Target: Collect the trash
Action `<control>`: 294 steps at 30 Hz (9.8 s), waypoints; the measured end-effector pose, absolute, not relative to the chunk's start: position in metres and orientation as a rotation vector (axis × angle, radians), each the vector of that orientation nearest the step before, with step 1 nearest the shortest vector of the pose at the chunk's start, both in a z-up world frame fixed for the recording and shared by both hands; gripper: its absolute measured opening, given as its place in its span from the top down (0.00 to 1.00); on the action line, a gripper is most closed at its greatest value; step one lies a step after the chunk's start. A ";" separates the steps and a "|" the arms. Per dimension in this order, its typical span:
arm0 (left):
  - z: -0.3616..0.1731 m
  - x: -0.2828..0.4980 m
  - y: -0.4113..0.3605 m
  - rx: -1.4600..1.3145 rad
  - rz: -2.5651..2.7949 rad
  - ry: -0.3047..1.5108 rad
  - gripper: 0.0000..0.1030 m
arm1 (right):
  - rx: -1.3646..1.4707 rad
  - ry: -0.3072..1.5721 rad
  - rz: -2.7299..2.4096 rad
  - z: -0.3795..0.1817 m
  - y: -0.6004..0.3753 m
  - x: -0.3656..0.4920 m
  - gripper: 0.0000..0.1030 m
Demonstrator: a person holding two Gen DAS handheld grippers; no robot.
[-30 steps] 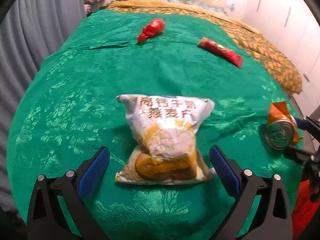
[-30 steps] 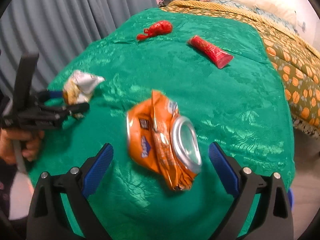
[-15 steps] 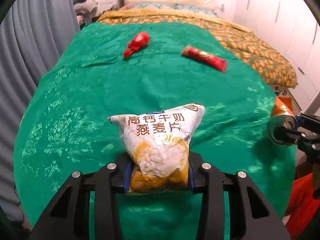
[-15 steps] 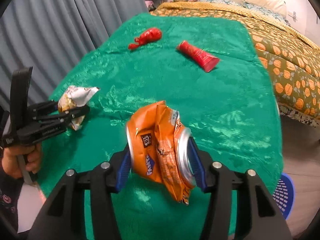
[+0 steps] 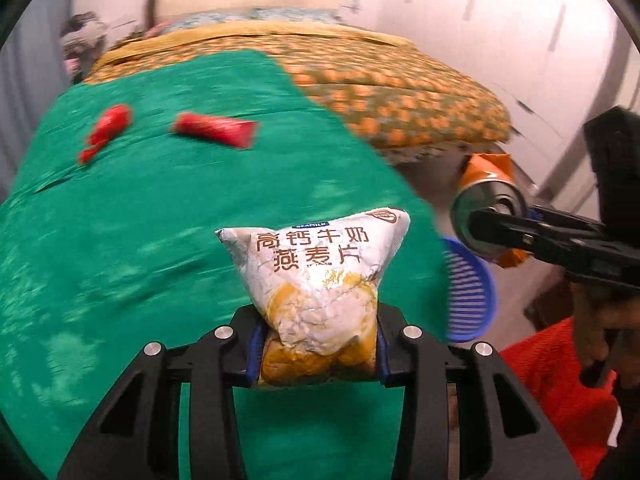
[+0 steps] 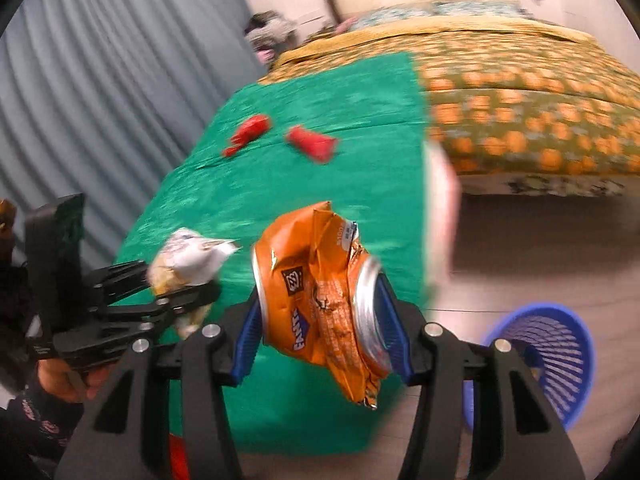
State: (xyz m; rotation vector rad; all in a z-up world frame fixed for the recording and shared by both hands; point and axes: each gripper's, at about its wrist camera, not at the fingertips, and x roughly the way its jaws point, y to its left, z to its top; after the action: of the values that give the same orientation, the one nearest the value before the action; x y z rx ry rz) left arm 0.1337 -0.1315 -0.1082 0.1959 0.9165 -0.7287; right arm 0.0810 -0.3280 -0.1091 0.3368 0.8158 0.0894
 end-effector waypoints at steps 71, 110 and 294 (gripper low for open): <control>-0.122 0.177 -0.038 0.156 -0.475 0.904 0.07 | -0.055 0.912 0.056 -0.150 -0.215 0.193 0.13; -0.110 0.413 0.001 0.149 -0.404 0.937 0.66 | -0.084 0.939 0.221 -0.180 -0.165 0.230 0.09; -0.175 0.005 -0.357 0.435 -0.759 0.891 0.05 | 0.438 0.857 -0.530 -0.171 -0.452 -0.123 0.04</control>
State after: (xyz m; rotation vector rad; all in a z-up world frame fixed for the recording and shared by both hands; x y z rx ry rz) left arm 0.0051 -0.3570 -0.1746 0.4353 0.8911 -0.7586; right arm -0.1233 -0.4518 -0.1707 0.4384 0.8567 -0.5296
